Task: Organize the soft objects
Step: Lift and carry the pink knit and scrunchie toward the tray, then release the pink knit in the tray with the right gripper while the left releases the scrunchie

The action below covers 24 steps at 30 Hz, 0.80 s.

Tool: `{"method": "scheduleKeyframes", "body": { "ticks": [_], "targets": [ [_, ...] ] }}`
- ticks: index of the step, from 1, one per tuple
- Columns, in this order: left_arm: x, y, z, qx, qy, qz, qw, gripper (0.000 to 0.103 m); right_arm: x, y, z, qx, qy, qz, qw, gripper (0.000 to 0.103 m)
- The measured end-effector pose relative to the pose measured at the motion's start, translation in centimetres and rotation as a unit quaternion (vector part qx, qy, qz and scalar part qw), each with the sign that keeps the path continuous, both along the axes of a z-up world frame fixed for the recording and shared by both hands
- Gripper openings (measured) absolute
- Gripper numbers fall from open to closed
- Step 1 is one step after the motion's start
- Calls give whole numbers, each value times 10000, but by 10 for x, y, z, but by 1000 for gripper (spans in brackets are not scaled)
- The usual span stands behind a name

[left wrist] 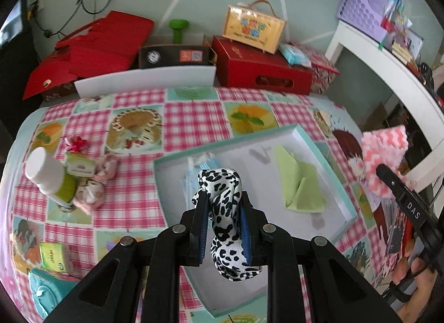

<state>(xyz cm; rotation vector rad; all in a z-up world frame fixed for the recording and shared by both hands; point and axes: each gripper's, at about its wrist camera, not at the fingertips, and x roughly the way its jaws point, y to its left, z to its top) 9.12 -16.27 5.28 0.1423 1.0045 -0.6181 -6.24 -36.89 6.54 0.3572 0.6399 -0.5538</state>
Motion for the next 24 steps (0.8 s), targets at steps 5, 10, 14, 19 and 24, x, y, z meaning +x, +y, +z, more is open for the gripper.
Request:
{"method": "scheduleKeyframes", "body": {
  "ticks": [5, 10, 14, 19, 24],
  "targets": [
    [-2, -17, -19, 240, 180, -141, 9995, 21, 17, 2, -23, 236, 327, 226, 9989, 23],
    [-3, -30, -39, 450, 389, -218, 9980, 21, 33, 10, -42, 335, 706, 462, 9959, 23],
    [-2, -37, -53, 609, 543, -270, 9963, 22, 37, 10, -52, 488, 837, 518, 9939, 25],
    [-2, -43, -69, 800, 695, -283, 9940, 28, 43, 12, -62, 613, 997, 620, 9912, 26],
    [-1, -42, -69, 818, 697, -237, 9939, 46, 47, 15, -63, 611, 1065, 662, 9902, 36]
  ]
}}
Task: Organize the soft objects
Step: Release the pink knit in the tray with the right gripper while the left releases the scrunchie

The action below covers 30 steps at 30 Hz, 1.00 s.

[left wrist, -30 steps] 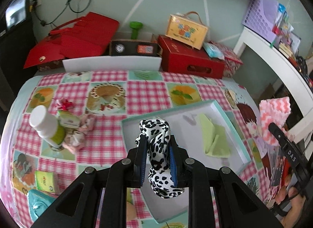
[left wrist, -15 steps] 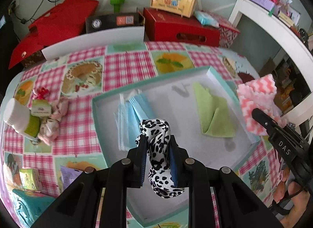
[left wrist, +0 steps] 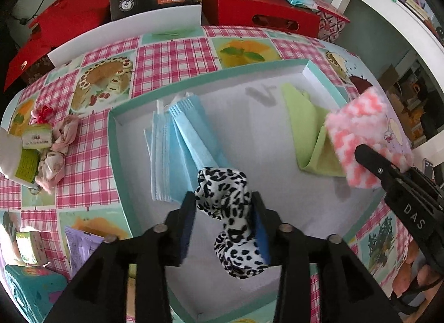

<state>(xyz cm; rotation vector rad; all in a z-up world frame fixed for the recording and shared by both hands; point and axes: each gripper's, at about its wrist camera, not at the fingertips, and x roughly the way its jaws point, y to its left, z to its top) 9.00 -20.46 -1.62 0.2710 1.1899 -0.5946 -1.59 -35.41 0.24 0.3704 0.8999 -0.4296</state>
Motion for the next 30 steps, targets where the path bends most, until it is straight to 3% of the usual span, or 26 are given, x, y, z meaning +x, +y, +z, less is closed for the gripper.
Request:
{"method": "scheduleKeyframes", "body": {
  "ticks": [3, 13, 14, 16, 22, 25, 27, 29, 30],
  "targets": [
    [1, 1, 4, -22, -55, 16, 10000, 49, 0, 2, 3, -72, -6, -19, 10000, 48],
    [0, 13, 34, -392, -296, 25, 9988, 51, -5, 5, 21, -283, -202, -106, 9993, 67],
    [1, 15, 37, -420, -328, 48, 9986, 54, -6, 5, 23, -301, -223, -110, 9992, 71],
    [3, 19, 41, -483, -382, 104, 9980, 73, -6, 6, 25, -344, -228, -110, 9991, 78],
    [12, 30, 44, -642, -403, 352, 9965, 76, -1, 12, 24, -544, -63, -37, 9985, 87],
    [17, 35, 38, -521, -405, 472, 9967, 76, 0, 13, 24, -608, -24, -5, 9981, 89],
    [21, 38, 34, -416, -460, 586, 9964, 77, 1, 14, 23, -658, 6, -17, 9978, 103],
    [25, 44, 31, -355, -512, 743, 9953, 86, 2, 13, 22, -650, 5, -63, 9979, 103],
    [28, 47, 30, -339, -527, 840, 9945, 98, 3, 12, 21, -609, 16, -68, 9981, 103]
  ]
}}
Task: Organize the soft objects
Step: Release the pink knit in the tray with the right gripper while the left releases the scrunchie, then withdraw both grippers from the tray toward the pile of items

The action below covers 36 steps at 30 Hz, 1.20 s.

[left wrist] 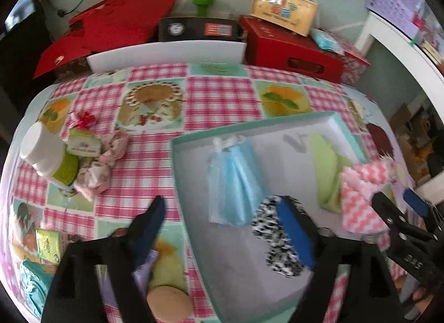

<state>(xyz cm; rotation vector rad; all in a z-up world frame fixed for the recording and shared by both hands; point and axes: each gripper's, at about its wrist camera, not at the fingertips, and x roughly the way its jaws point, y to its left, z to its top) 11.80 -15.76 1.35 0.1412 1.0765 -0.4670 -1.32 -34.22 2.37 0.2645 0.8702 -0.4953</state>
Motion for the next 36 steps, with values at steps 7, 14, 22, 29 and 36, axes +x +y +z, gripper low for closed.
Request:
{"method": "scheduleKeyframes", "body": {
  "ticks": [7, 14, 22, 29, 36],
  "targets": [
    [12, 20, -1, -36, -21, 336, 9994, 100, 1, 0, -4, 16, 69, -21, 10000, 103],
    [19, 32, -1, -29, 11, 516, 9987, 100, 3, 3, -4, -16, 122, 38, 9999, 103],
    [30, 57, 3, -57, -22, 836, 9965, 100, 3, 4, -4, -25, 128, 47, 9999, 103],
    [43, 94, 11, 161, -199, 1331, 9908, 100, 6, 9, 0, -50, 78, 107, 9999, 103],
    [50, 128, 11, 226, -179, 1673, 9855, 100, 17, 35, 9, 35, -169, 528, 9985, 103]
  ]
}}
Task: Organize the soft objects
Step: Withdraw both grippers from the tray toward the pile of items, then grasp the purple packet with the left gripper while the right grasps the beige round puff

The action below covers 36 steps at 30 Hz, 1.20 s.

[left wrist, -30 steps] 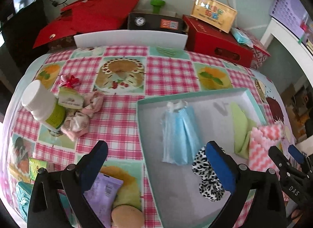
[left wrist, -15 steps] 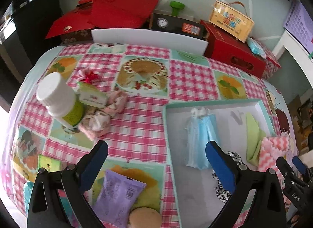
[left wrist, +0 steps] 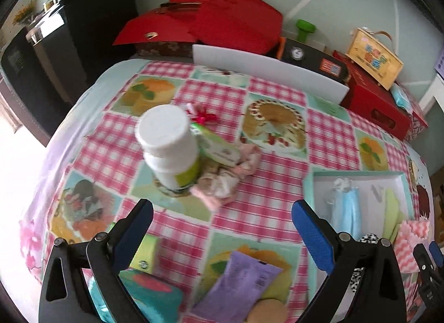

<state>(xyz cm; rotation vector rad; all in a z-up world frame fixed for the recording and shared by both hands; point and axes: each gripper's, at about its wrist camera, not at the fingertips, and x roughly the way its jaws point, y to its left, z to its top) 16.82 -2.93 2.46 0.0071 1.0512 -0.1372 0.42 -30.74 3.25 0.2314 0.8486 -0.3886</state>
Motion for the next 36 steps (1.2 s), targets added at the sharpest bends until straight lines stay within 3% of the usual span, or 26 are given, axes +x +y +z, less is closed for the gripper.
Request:
{"method": "scheduleKeyframes", "body": {
  "ticks": [10, 18, 26, 29, 32, 36],
  "targets": [
    [2, 15, -1, 20, 100, 193, 9998, 100, 20, 50, 3, 19, -33, 745, 9972, 103],
    [-1, 8, -1, -27, 222, 2, 9997, 100, 37, 93, -7, 35, 229, 1352, 9906, 103],
    [-4, 0, -4, -40, 634, -364, 9973, 100, 44, 130, -17, 130, 467, 2016, 9783, 103],
    [-3, -6, -5, 4, 828, -677, 9943, 100, 44, 141, -21, 122, 546, 2161, 9748, 103],
    [-5, -13, -7, 286, 1001, -1018, 9893, 100, 42, 146, -23, 155, 595, 2250, 9724, 103],
    [-10, -26, -21, 646, 1402, -1630, 9745, 100, 40, 147, -22, 227, 607, 2265, 9718, 103]
  ]
}}
